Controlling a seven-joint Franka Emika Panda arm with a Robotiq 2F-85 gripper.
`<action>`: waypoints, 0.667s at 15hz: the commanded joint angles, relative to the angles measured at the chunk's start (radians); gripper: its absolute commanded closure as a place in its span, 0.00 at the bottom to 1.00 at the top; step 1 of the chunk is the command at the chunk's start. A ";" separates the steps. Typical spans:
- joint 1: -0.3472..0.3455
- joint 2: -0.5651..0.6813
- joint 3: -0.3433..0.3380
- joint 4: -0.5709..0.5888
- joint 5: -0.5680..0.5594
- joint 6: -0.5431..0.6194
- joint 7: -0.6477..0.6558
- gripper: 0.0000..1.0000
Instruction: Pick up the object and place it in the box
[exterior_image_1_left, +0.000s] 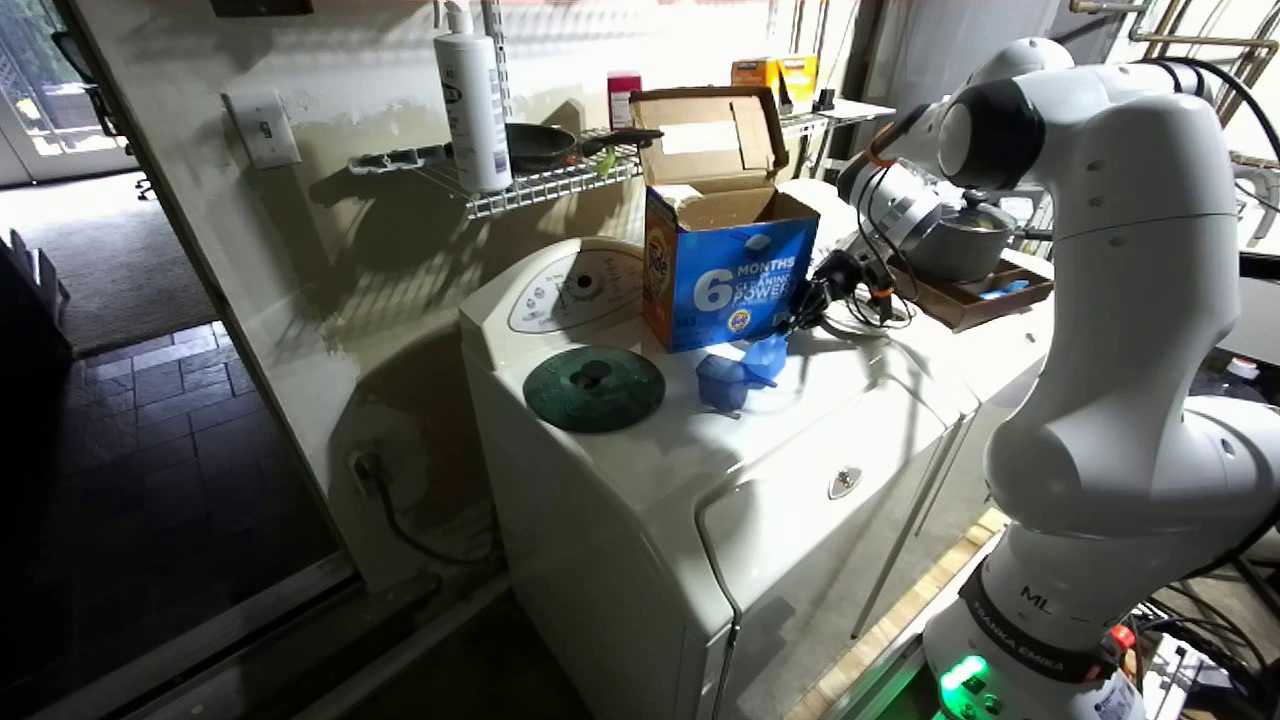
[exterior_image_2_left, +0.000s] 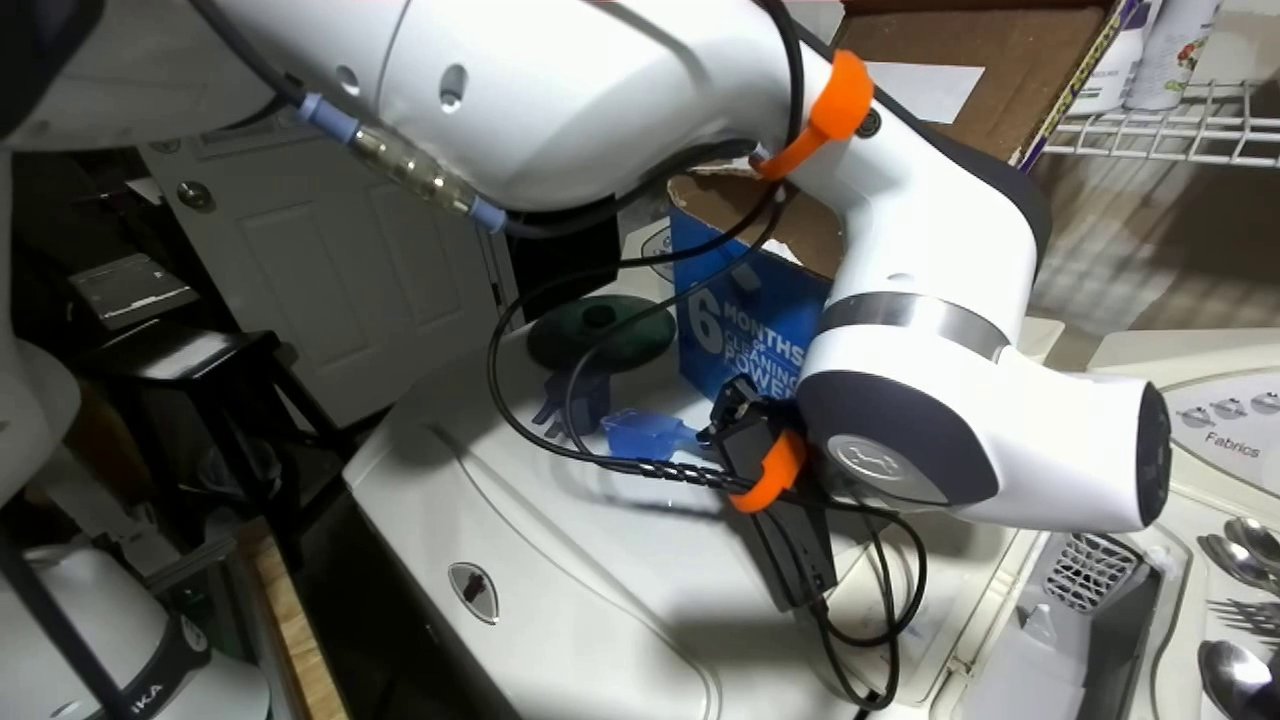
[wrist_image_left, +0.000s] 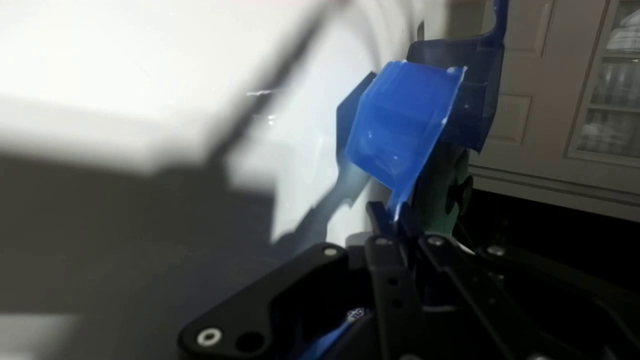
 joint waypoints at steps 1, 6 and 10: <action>0.009 -0.032 -0.006 -0.001 0.001 -0.001 0.036 0.98; 0.043 -0.161 -0.024 -0.068 -0.043 0.027 0.053 0.98; 0.083 -0.289 -0.041 -0.130 -0.120 0.042 0.091 0.98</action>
